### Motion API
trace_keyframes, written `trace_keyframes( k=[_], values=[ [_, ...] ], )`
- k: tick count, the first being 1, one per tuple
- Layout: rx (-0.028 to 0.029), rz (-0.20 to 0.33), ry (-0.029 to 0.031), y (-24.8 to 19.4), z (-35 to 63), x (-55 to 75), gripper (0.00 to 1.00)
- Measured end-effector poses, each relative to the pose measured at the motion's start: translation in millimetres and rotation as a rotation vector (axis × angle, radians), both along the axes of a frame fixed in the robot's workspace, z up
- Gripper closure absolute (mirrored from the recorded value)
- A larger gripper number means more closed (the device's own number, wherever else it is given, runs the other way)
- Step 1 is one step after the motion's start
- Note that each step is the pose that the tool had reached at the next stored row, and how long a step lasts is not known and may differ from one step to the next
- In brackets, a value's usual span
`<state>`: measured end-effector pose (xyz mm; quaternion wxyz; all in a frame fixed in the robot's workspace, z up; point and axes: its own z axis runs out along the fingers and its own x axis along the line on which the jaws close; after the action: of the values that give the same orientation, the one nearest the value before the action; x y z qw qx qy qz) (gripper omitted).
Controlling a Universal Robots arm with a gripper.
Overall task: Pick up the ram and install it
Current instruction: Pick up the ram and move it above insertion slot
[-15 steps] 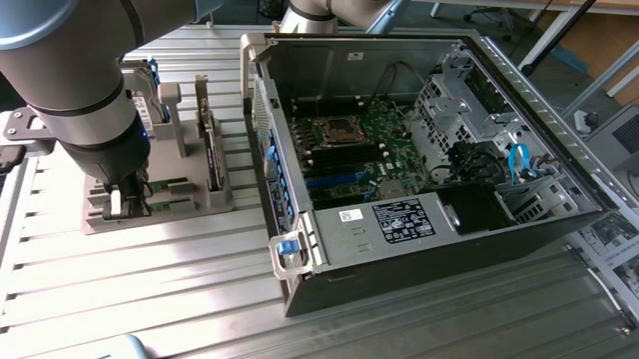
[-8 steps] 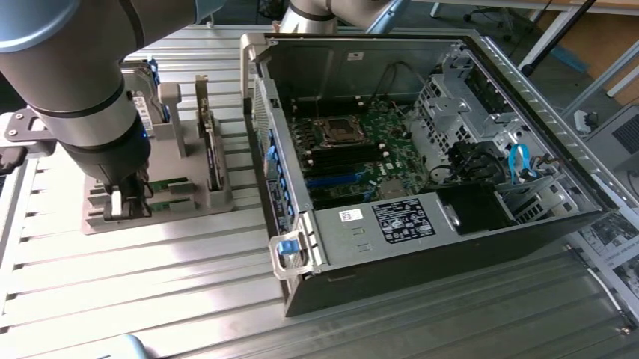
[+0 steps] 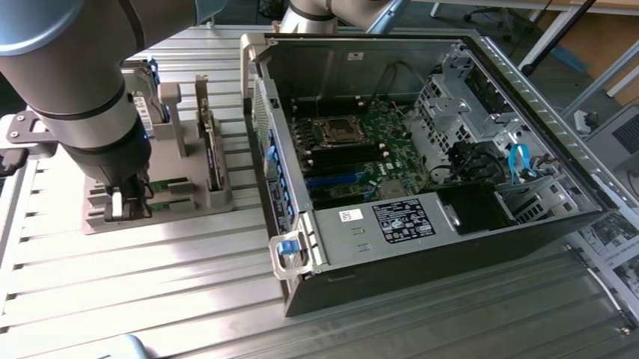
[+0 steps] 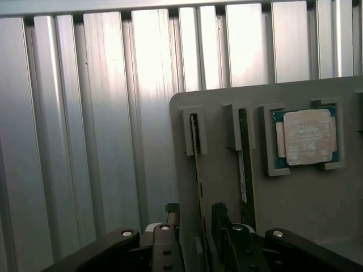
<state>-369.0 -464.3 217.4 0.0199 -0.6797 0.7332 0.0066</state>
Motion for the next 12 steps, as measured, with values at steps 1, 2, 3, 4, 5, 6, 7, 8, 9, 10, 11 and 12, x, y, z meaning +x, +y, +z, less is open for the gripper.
trace_keyframes(
  k=[1,2,3,4,5,6,7,8,9,10,11,12],
  values=[
    [0.0,0.0,0.0,0.0,-0.4,0.0,0.64],
    [-0.0001,0.0,0.0,0.0,-0.7,0.0,0.64],
    [0.0,0.0,0.0001,0.0,-1.1,0.0,0.64],
    [0.0,0.0,0.0,0.0,-1.5,0.0,0.64],
    [-0.0001,0.0,0.0001,0.0,-1.9,0.0,0.64],
    [-0.0001,0.0,0.0001,0.0,-2.2,0.0,0.64],
    [-0.0001,0.0,0.0001,0.0,-2.6,0.0,0.64],
    [-0.0001,0.0,0.0,0.0,-3.0,0.0,0.64],
    [-0.0001,0.0,0.0001,0.0,-3.4,0.0,0.64],
    [-0.0001,0.0,0.0001,0.0,-3.8,0.0,0.64],
    [-0.0001,0.0,0.0,0.3,-4.2,0.1,0.64],
    [0.0,0.0,-0.0001,0.6,-4.5,0.1,0.64]
  ],
)
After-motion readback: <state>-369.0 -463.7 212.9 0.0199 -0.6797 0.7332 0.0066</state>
